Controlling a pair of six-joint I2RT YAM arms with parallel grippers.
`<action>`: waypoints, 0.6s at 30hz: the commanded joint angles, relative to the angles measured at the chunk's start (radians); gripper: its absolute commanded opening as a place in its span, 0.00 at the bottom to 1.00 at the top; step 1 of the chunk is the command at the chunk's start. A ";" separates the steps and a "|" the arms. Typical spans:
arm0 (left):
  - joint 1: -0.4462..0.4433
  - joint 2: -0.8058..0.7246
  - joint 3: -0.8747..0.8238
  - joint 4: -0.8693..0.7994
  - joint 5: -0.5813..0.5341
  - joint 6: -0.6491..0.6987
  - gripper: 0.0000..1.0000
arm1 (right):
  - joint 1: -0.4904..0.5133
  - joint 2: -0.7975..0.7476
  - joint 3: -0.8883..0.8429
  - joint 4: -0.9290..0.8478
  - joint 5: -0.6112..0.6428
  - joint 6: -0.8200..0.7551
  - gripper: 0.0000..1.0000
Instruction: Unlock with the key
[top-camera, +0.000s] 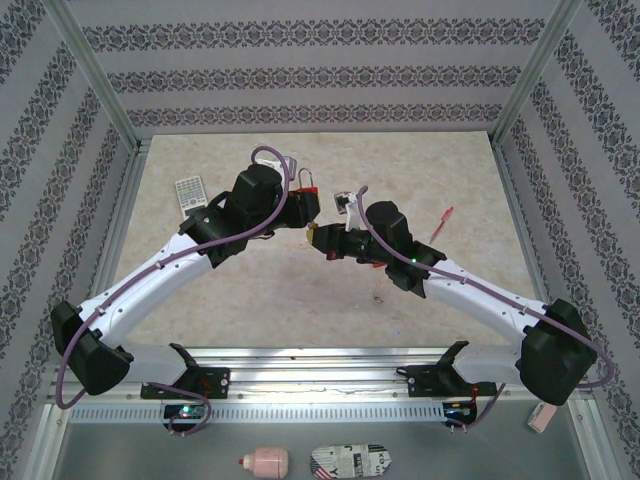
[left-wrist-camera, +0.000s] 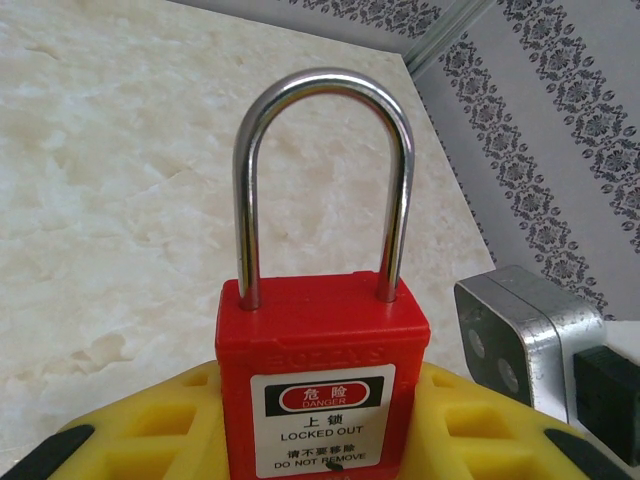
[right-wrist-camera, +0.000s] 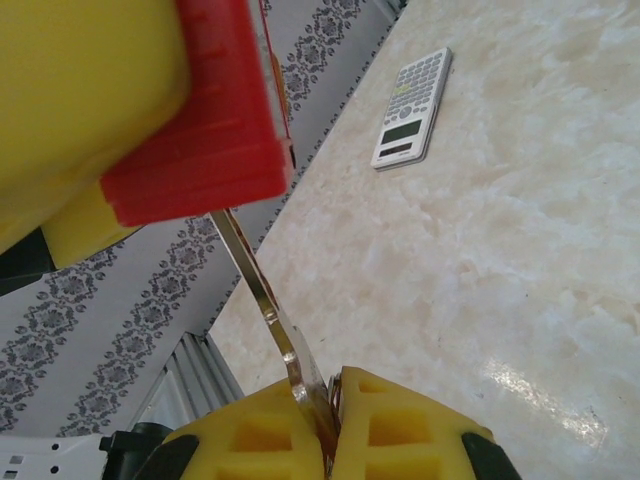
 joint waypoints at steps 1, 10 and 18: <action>-0.017 -0.030 -0.011 -0.009 0.011 -0.005 0.00 | -0.021 -0.008 -0.011 0.058 0.016 0.010 0.00; -0.017 -0.029 -0.002 -0.042 0.003 0.002 0.00 | -0.028 -0.015 -0.025 0.036 0.028 -0.005 0.00; -0.017 -0.031 -0.001 -0.047 0.003 -0.002 0.00 | -0.029 -0.010 -0.033 0.038 0.032 -0.006 0.00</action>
